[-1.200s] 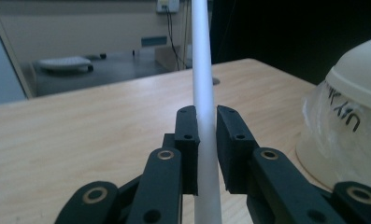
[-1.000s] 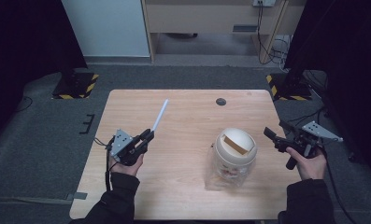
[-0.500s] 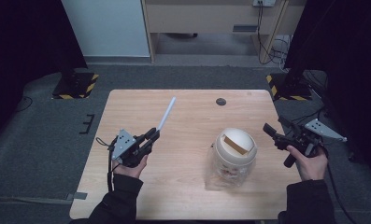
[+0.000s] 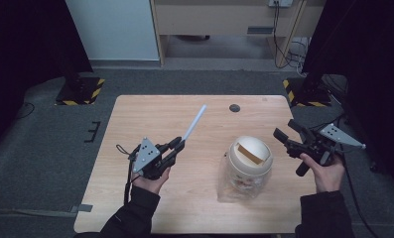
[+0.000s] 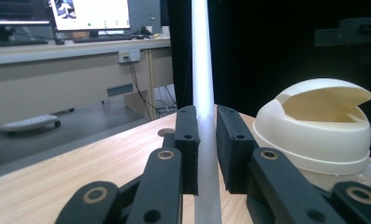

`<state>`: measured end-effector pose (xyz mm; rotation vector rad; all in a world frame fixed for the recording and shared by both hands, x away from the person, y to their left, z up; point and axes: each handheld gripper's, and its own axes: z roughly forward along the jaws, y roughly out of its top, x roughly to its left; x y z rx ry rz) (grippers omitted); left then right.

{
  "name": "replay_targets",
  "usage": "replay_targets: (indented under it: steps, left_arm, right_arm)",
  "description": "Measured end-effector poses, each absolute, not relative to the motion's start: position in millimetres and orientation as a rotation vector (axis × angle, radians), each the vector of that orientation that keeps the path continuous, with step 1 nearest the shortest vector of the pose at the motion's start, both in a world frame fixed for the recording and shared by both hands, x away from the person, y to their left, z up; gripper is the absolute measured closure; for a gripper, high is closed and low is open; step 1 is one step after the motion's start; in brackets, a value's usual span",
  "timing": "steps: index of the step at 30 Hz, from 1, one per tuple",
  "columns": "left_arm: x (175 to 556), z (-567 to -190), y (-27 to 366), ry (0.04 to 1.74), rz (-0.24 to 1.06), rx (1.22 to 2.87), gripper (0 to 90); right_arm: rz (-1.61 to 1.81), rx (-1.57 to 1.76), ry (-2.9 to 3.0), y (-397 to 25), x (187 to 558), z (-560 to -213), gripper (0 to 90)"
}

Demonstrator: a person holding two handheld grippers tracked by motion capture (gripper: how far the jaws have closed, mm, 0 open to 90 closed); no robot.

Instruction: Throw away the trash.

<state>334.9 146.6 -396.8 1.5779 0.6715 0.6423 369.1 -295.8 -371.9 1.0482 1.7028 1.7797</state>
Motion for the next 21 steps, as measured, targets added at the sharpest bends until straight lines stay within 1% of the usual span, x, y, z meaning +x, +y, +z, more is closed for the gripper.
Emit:
replay_targets:
  steps: [8, 21]
  left_arm:
    - [337, -386, 129, 0.632, 0.624, 1.552, 78.8]
    - [338, -386, 90, 0.573, 0.585, 1.554, 78.7]
  right_arm:
    - [1.806, 1.016, 1.729, -279, 368, -364, 25.0]
    - [1.878, 0.946, 1.779, -247, 369, -352, 26.0]
